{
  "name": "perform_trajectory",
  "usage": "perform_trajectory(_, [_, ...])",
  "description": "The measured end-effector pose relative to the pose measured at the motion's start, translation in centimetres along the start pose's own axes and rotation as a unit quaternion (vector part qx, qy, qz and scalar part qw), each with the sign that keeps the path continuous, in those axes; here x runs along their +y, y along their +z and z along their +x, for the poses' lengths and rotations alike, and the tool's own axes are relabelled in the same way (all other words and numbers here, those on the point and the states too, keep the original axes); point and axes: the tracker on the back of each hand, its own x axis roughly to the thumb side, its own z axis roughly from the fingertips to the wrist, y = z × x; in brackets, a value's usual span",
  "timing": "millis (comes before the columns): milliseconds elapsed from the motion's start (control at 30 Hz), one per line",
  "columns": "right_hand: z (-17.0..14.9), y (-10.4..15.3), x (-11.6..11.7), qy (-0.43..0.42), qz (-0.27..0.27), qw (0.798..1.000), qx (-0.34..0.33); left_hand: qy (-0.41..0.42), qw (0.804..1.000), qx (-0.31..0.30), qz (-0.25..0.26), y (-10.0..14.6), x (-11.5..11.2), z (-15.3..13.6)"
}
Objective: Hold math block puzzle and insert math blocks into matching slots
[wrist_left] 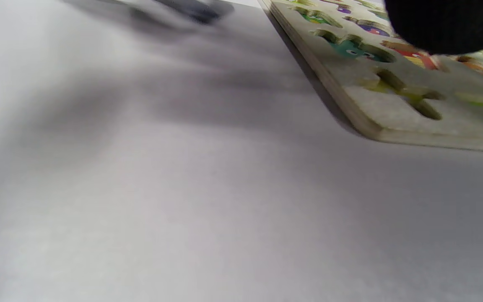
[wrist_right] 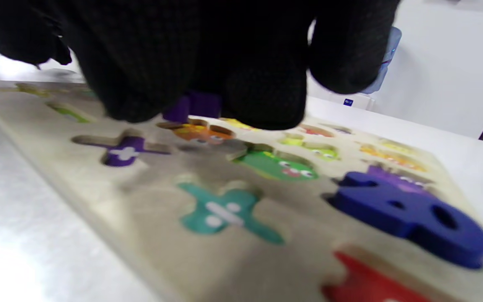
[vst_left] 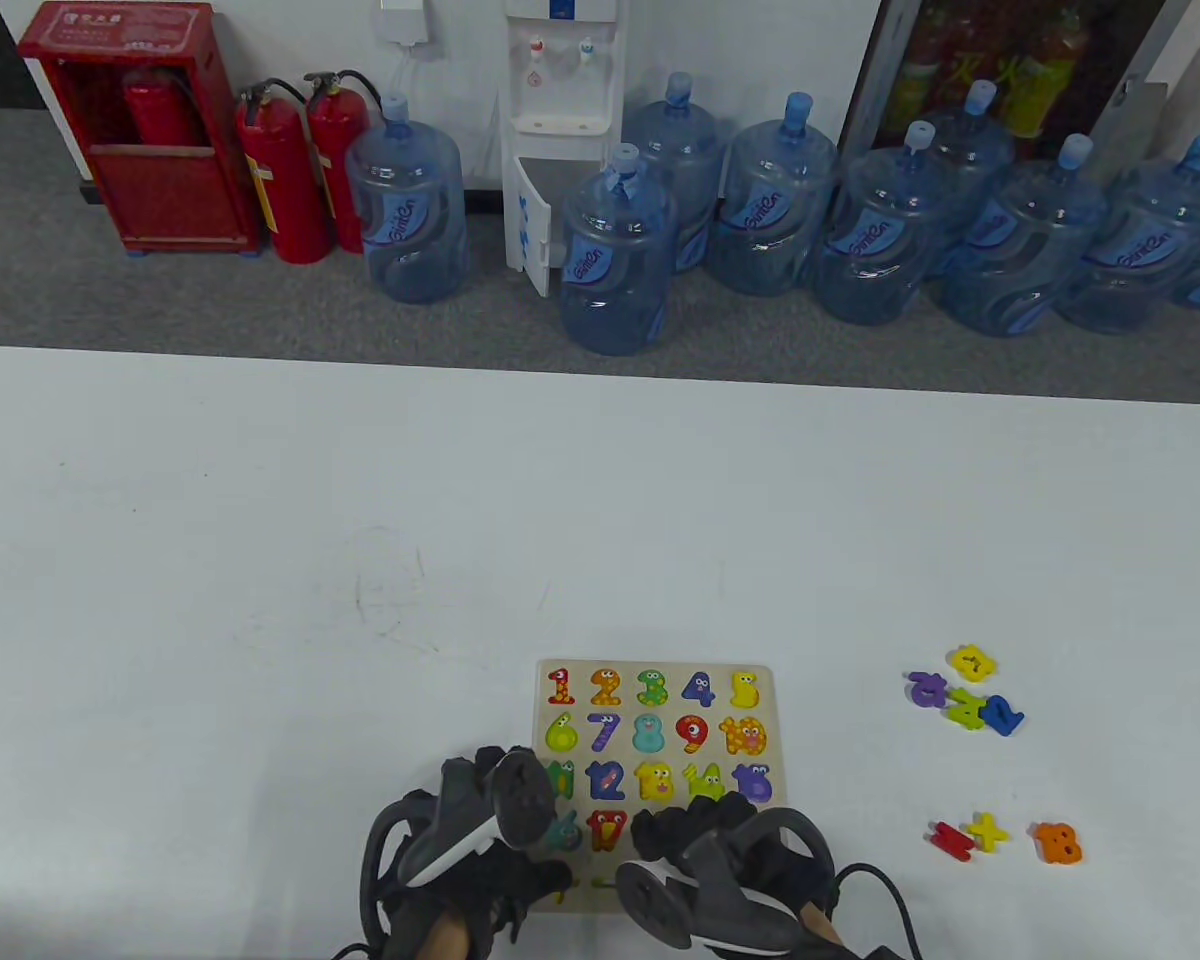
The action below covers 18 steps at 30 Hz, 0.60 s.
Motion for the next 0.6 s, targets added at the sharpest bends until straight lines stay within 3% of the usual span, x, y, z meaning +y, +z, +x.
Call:
perform_trajectory(367, [1.0,0.0,0.9,0.002,0.01,1.0,-0.019,0.002,1.0,0.0,-0.005,0.0,0.0,0.1])
perform_trajectory(600, [-2.4,0.5,-0.6,-0.07,-0.031,0.997,0.024,0.003,1.0,-0.002,-0.005,0.0,0.0,0.1])
